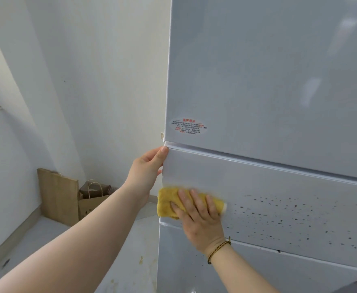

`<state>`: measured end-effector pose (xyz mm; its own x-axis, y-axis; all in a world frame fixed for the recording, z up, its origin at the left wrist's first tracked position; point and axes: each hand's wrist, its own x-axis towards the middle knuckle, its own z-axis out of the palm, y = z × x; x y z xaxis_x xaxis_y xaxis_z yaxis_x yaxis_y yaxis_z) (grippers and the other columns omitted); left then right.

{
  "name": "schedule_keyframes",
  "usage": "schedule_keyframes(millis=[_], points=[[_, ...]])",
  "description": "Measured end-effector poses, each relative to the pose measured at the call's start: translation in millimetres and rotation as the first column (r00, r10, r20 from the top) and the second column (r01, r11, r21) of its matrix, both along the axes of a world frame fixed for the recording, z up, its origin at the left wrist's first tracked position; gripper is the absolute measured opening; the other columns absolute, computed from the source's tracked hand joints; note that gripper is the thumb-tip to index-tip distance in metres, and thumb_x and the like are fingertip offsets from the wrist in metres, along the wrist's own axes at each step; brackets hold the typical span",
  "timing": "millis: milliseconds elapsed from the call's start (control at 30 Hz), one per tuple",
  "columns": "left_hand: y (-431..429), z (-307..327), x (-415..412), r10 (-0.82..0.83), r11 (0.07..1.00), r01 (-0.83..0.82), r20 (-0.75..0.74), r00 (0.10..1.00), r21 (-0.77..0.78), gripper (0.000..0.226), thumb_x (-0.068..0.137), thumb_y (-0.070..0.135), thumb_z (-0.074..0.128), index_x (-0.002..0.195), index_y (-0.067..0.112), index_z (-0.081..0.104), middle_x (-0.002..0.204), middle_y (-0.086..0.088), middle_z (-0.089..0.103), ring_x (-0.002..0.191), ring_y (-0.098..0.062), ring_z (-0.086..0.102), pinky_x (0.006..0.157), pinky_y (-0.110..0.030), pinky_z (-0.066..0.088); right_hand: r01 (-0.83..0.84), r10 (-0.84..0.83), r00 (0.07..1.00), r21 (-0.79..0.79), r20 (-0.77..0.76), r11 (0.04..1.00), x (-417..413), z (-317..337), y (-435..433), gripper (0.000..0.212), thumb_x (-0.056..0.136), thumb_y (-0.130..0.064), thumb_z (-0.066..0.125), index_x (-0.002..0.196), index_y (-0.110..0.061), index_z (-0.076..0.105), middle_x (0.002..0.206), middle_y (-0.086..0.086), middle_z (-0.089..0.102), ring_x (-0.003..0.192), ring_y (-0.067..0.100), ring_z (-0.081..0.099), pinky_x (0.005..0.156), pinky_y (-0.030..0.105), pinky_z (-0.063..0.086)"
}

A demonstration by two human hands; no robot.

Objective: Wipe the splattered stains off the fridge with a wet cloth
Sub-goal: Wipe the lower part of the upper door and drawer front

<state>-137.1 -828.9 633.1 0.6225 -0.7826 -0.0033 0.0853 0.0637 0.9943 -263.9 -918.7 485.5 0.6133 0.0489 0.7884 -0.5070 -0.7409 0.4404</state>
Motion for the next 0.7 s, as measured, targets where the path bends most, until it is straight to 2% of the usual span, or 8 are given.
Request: schedule_keyframes(millis=[133,233,300,367,433,467,600,700], points=[[11,-11,-12,0.043,0.999,-0.043,0.018,0.999,-0.014,0.019,0.095,0.027,0.042,0.105,0.031,0.058,0.104,0.018,0.062,0.101,0.001,0.054,0.076,-0.010,0.036,-0.029,0.011,0.973,-0.074,-0.230,0.997,-11,-20,-5,0.047,0.095,-0.004,0.013,0.117,-0.027,0.048,0.151,0.005,0.020,0.143,0.027,0.002,0.117,0.037,0.004],[21,-23,-17,0.045,0.999,-0.045,0.014,0.999,0.025,0.023,0.097,0.023,0.038,0.112,0.031,0.053,0.112,0.013,0.057,0.110,-0.005,0.049,0.075,-0.010,0.033,-0.068,0.051,0.972,-0.067,-0.230,0.995,-20,-6,-9,0.044,0.096,-0.005,0.019,0.109,-0.027,0.055,0.133,-0.002,0.040,0.132,0.026,0.020,0.118,0.039,0.004],[25,-25,-21,0.007,0.999,-0.008,0.010,1.000,0.047,0.026,0.097,0.022,0.038,0.117,0.033,0.051,0.114,0.015,0.055,0.109,-0.002,0.047,0.073,-0.006,0.033,-0.034,0.029,0.995,-0.045,-0.098,0.998,-25,7,-9,0.039,0.096,-0.007,0.022,0.119,-0.026,0.048,0.140,-0.001,0.034,0.132,0.025,0.021,0.116,0.039,0.007],[27,-26,-22,-0.026,0.997,0.025,0.010,1.000,0.073,0.033,0.097,0.023,0.038,0.129,0.031,0.045,0.116,0.020,0.050,0.101,0.006,0.046,0.071,-0.005,0.034,0.010,-0.010,1.000,-0.023,0.020,1.000,-26,11,-8,0.048,0.096,-0.006,0.019,0.139,-0.024,0.030,0.153,0.002,0.014,0.141,0.024,0.011,0.115,0.039,0.005],[28,-26,-22,-0.052,0.995,0.051,0.011,0.999,0.087,0.036,0.097,0.024,0.039,0.133,0.029,0.042,0.115,0.023,0.048,0.095,0.015,0.044,0.071,-0.004,0.035,0.029,-0.029,0.999,-0.011,0.031,1.000,-23,3,-6,0.053,0.096,-0.005,0.016,0.147,-0.020,0.012,0.156,0.003,0.000,0.144,0.023,0.001,0.117,0.038,0.000],[28,-25,-21,-0.059,0.994,0.058,0.011,0.998,0.094,0.037,0.097,0.024,0.039,0.134,0.029,0.041,0.115,0.024,0.048,0.095,0.016,0.044,0.072,-0.004,0.035,0.031,-0.031,1.000,-0.017,0.003,0.999,-20,-5,-5,0.053,0.096,-0.005,0.016,0.147,-0.020,0.013,0.156,0.004,-0.002,0.144,0.022,0.000,0.118,0.038,-0.001],[30,-20,-21,-0.081,0.990,0.077,0.031,0.996,0.119,0.037,0.098,0.022,0.037,0.135,0.030,0.040,0.114,0.024,0.048,0.108,0.003,0.043,0.087,-0.014,0.034,-0.031,0.008,0.954,-0.070,-0.299,0.997,-11,-35,-4,0.057,0.088,0.004,0.017,0.119,-0.027,0.054,0.146,0.004,0.023,0.144,0.024,-0.006,0.118,0.033,-0.002],[30,-20,-20,-0.103,0.987,0.103,0.000,0.995,0.124,0.040,0.098,0.020,0.038,0.136,0.030,0.037,0.129,0.018,0.045,0.119,-0.002,0.039,0.100,-0.023,0.029,-0.036,-0.007,0.923,-0.105,-0.385,0.994,-13,-36,-3,0.076,0.091,0.003,0.003,0.103,-0.029,0.070,0.134,-0.002,0.034,0.139,0.025,0.007,0.117,0.035,-0.003]])
